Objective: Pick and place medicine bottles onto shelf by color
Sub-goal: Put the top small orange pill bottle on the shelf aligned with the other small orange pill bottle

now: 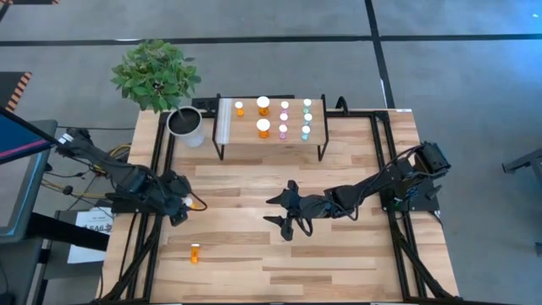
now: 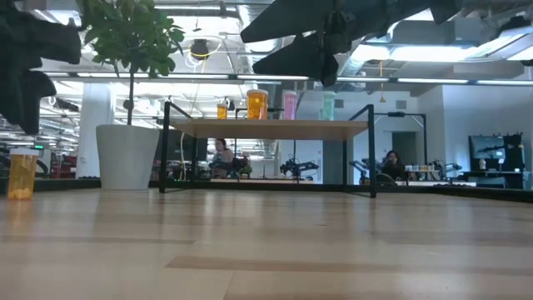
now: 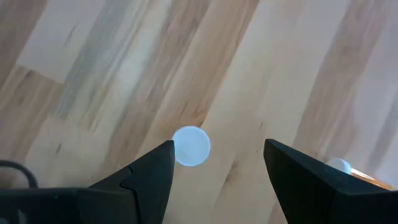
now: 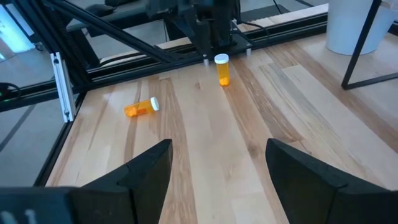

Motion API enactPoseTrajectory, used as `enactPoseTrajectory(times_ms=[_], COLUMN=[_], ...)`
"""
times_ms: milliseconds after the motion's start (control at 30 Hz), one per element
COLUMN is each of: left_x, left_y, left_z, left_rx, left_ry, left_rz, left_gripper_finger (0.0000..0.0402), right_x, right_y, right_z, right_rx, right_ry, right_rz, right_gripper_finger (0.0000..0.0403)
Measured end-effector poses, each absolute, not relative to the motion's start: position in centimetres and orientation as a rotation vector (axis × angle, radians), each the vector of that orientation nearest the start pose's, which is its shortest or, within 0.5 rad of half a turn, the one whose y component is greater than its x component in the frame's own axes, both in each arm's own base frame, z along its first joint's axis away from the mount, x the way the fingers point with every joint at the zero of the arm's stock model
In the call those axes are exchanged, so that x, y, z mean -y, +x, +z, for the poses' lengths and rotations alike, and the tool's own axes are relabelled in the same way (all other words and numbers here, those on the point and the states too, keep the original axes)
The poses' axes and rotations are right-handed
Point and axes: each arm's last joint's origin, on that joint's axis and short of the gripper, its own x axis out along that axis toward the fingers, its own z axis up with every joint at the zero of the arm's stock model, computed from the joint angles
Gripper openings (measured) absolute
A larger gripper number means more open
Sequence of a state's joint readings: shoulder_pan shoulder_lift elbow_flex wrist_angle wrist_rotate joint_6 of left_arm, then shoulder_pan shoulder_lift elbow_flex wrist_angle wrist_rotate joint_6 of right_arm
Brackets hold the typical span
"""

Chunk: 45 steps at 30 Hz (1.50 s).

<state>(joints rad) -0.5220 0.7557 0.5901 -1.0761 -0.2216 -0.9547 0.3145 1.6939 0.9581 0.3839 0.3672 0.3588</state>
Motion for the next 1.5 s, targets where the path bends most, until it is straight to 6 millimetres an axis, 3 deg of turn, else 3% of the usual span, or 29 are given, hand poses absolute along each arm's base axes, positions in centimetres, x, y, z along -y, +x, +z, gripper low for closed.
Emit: enactPoseTrajectory(times_ms=[500, 767, 933, 1300, 1500], left_x=[5.9, 5.5, 5.5, 5.6, 5.6], left_y=[12.5, 13.0, 13.1, 13.1, 13.2], left_z=[18.2, 17.8, 17.8, 17.8, 17.8], left_rx=[-1.285, -1.323, -1.338, -1.348, -1.346], left_ry=[-0.34, -0.351, -0.37, -0.397, -0.411], left_rz=[0.595, 0.627, 0.608, 0.593, 0.582], left_gripper_finger=[0.0275, 0.0279, 0.0246, 0.0132, 0.0097], right_x=[-10.3, -10.2, -10.2, -10.2, -10.2], right_y=[34.9, 34.9, 34.9, 34.9, 34.9], right_z=[21.3, 21.3, 21.3, 21.3, 21.3], right_rx=[-0.317, -0.319, -0.32, -0.32, -0.32], right_ry=[0.238, 0.237, 0.237, 0.237, 0.237], right_rz=[-0.111, -0.111, -0.111, -0.111, -0.111], right_gripper_finger=[0.0282, 0.0282, 0.0282, 0.0282, 0.0282])
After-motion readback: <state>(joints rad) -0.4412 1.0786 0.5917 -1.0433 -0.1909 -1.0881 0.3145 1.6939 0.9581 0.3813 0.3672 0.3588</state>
